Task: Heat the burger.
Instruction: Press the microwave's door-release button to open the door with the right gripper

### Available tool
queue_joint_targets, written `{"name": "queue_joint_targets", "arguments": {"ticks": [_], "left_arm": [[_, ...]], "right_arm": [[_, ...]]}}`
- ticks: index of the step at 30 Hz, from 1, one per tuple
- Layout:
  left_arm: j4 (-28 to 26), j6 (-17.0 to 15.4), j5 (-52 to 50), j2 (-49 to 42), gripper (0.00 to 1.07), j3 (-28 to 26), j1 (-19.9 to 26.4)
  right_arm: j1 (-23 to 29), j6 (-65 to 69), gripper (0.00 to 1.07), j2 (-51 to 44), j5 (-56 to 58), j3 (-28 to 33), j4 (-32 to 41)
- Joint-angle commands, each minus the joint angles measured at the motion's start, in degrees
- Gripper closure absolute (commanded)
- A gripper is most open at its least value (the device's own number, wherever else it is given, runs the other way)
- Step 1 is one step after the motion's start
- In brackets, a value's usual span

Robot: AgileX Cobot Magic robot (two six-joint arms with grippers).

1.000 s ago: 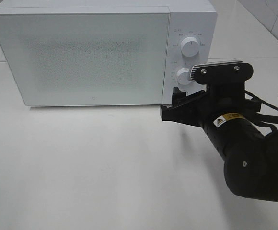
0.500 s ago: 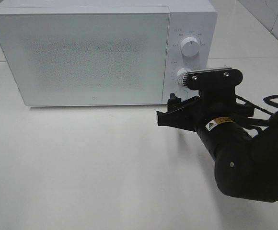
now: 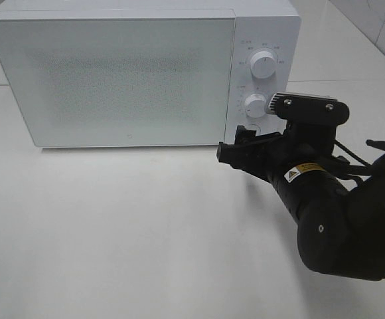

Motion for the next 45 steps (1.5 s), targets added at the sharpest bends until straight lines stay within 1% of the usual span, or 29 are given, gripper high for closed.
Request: {"name": "queue_joint_targets", "arguments": {"ticks": [1,2,4,5,6,7,8,9,10,13,15,16,17,18,19,20,21,22,23,26,31,35,37,42,45], "left_arm": [[-0.2,-0.2,-0.6,-1.1,0.06,0.1,0.3],[-0.2,-0.2,-0.6,-1.1,0.06,0.1,0.3],[-0.2,-0.2,-0.6,-1.1,0.06,0.1,0.3],[-0.2,-0.2,-0.6,-1.1,0.06,0.1,0.3],[-0.2,-0.2,-0.6,-1.1,0.06,0.1,0.3],[-0.2,-0.2,-0.6,-1.1,0.06,0.1,0.3],[-0.2,-0.2,-0.6,-1.1,0.06,0.1,0.3],[-0.2,-0.2,-0.6,-1.1,0.06,0.1,0.3],[-0.2,-0.2,-0.6,-1.1,0.06,0.1,0.3],[-0.2,-0.2,-0.6,-1.1,0.06,0.1,0.3],[-0.2,-0.2,-0.6,-1.1,0.06,0.1,0.3],[-0.2,-0.2,-0.6,-1.1,0.06,0.1,0.3],[-0.2,-0.2,-0.6,-1.1,0.06,0.1,0.3],[-0.2,-0.2,-0.6,-1.1,0.06,0.1,0.3],[-0.2,-0.2,-0.6,-1.1,0.06,0.1,0.3],[-0.2,-0.2,-0.6,-1.1,0.06,0.1,0.3],[-0.2,-0.2,-0.6,-1.1,0.06,0.1,0.3],[-0.2,-0.2,-0.6,-1.1,0.06,0.1,0.3],[-0.2,-0.2,-0.6,-1.1,0.06,0.1,0.3],[-0.2,-0.2,-0.6,-1.1,0.06,0.1,0.3],[-0.2,-0.2,-0.6,-1.1,0.06,0.1,0.3],[-0.2,-0.2,-0.6,-1.1,0.06,0.1,0.3],[-0.2,-0.2,-0.6,-1.1,0.06,0.1,0.3],[-0.3,-0.2,-0.6,-1.1,0.06,0.1,0.3],[-0.3,-0.2,-0.6,-1.1,0.06,0.1,0.3]], "right_arm": [[0.2,12.0,0.32,-0.2,-0.1,-0.4,-0.2],[0.2,12.0,0.32,-0.2,-0.1,-0.4,-0.2],[0.2,26.9,0.35,-0.2,-0.1,-0.4,-0.2],[0.2,26.9,0.35,-0.2,-0.1,-0.4,-0.2],[0.2,30.9,0.36,-0.2,-0.1,-0.4,-0.2],[0.2,37.9,0.40,-0.2,0.1,-0.4,0.0],[0.2,37.9,0.40,-0.2,0.1,-0.4,0.0],[0.2,41.9,0.42,-0.2,0.1,-0.4,0.1],[0.2,49.0,0.48,-0.2,0.1,-0.4,0.1],[0.2,52.7,0.51,-0.2,0.1,-0.4,0.1],[0.2,63.7,0.69,-0.2,0.1,-0.4,0.1],[0.2,63.7,0.69,-0.2,0.1,-0.4,0.1],[0.2,65.2,0.74,-0.2,0.2,-0.4,0.1],[0.2,68.0,0.85,-0.2,1.3,-0.4,0.3],[0.2,68.0,0.85,-0.2,1.3,-0.4,0.3],[0.2,69.3,0.90,-0.2,2.3,-0.4,0.5],[0.2,71.3,1.01,-0.2,4.8,-0.4,1.1],[0.2,71.3,1.01,-0.2,4.8,-0.4,1.1],[0.2,72.1,1.06,-0.2,6.0,-0.4,1.3],[0.2,74.0,1.07,-0.2,8.0,-0.4,1.5],[-0.1,75.2,1.07,-0.1,8.1,-0.4,1.5],[-1.3,75.6,1.07,1.7,7.3,-1.1,0.9],[-2.5,76.4,1.07,3.0,7.3,-2.5,-1.0],[-4.6,76.7,1.07,3.3,7.3,-4.0,-2.4],[-6.9,76.7,1.07,4.6,7.7,-5.8,-4.0]]}}
